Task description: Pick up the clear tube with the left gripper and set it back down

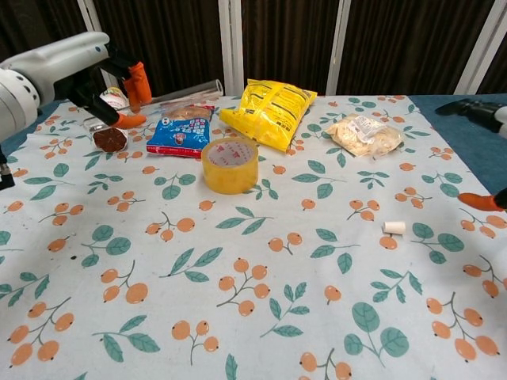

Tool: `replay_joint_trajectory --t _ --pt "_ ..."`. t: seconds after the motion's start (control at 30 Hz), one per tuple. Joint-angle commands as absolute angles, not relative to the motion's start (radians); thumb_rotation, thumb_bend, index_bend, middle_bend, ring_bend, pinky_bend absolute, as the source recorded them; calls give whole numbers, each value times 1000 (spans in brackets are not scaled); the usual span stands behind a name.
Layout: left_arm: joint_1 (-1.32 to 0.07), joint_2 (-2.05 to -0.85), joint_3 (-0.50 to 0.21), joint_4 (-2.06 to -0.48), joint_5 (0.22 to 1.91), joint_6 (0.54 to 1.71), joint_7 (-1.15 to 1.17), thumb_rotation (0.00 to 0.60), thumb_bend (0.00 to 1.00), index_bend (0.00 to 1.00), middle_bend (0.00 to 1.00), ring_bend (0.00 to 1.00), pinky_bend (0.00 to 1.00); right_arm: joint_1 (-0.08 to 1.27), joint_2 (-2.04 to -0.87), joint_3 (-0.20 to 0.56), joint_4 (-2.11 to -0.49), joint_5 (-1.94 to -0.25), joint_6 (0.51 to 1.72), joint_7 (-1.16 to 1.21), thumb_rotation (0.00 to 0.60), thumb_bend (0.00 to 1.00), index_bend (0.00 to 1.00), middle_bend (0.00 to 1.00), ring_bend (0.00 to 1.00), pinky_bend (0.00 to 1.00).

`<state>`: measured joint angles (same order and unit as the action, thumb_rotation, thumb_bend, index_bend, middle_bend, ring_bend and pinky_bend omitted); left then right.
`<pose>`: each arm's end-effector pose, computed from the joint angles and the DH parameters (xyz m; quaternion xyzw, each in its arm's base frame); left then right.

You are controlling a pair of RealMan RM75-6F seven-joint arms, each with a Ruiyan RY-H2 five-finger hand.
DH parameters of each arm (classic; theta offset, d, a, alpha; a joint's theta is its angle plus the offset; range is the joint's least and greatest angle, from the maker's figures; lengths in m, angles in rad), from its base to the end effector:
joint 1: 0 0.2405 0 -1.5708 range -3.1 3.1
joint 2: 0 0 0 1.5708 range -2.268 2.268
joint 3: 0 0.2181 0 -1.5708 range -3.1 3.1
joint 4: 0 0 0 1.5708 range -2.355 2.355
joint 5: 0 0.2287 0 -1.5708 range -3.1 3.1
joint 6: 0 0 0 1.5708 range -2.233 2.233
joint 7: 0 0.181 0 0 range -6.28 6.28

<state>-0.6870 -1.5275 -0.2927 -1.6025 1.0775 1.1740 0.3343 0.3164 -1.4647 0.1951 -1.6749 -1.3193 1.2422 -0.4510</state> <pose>-0.0860 0.3650 0.0074 -0.6359 -0.4009 -0.4733 0.4592 -0.1752 -0.2878 0.0140 0.6495 -0.3843 0.3866 0.5301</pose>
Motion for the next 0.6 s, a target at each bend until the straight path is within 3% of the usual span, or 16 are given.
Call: replay_joint_trajectory --t 0.03,0.17,0.6 --pt "-682 -1504 -299 -1599 1084 1159 308 600 556 693 531 97 0 350 -1528 200 -1639 -1279 1217 -501 600 323 59 0 0 0" --pt "-683 -1482 -305 -1586 1088 1142 278 600 562 695 531 97 0 366 -1586 191 -1605 -1249 1211 -533 600 323 131 0 0 0" --pt "-686 -1467 -307 -1540 1090 1118 219 600 566 697 531 97 0 411 -1712 194 -1489 -1189 1201 -572 600 322 194 0 0 0"
